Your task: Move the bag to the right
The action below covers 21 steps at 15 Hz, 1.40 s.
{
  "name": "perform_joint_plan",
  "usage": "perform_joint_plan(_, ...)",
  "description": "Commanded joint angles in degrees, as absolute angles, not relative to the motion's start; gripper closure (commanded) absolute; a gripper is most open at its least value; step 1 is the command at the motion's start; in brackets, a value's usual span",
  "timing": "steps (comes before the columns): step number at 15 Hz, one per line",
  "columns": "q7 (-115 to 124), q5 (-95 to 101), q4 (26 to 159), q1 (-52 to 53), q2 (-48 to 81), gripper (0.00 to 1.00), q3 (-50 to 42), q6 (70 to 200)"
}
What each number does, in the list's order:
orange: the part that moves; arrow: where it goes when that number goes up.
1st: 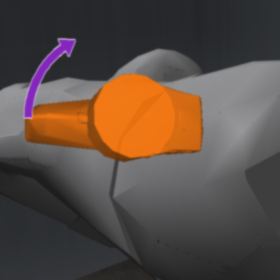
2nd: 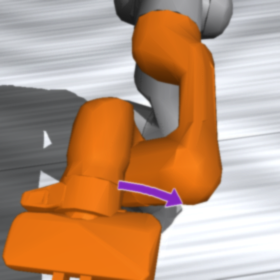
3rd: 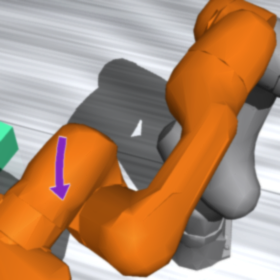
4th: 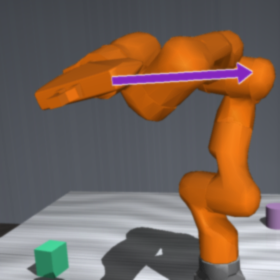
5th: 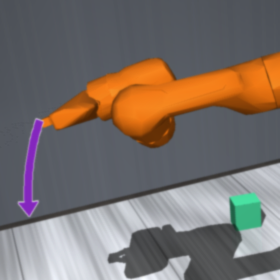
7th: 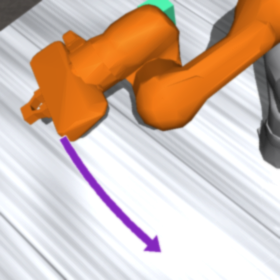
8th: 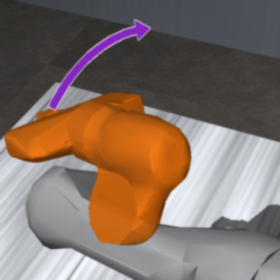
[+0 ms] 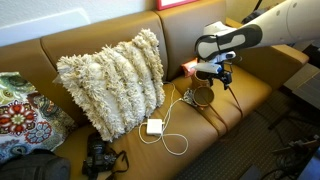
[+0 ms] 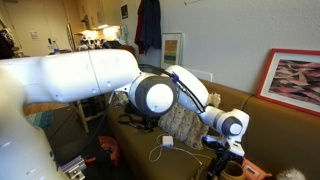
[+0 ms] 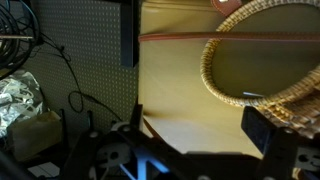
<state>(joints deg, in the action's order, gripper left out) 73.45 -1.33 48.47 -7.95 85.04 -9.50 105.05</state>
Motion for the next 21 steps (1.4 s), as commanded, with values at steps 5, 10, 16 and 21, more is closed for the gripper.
perform_joint_plan(5, 70.3, -3.0, 46.0, -9.4, 85.0, 0.0, -7.4, 105.3)
perform_joint_plan(10, 66.2, -5.6, 38.6, -10.0, 84.2, 0.0, -5.1, 103.8)
perform_joint_plan(16, 66.0, -6.3, 36.4, -9.1, 84.1, 0.0, -4.0, 95.8)
perform_joint_plan(21, 66.2, -6.2, 36.3, -8.9, 84.2, 0.0, -4.0, 95.0)
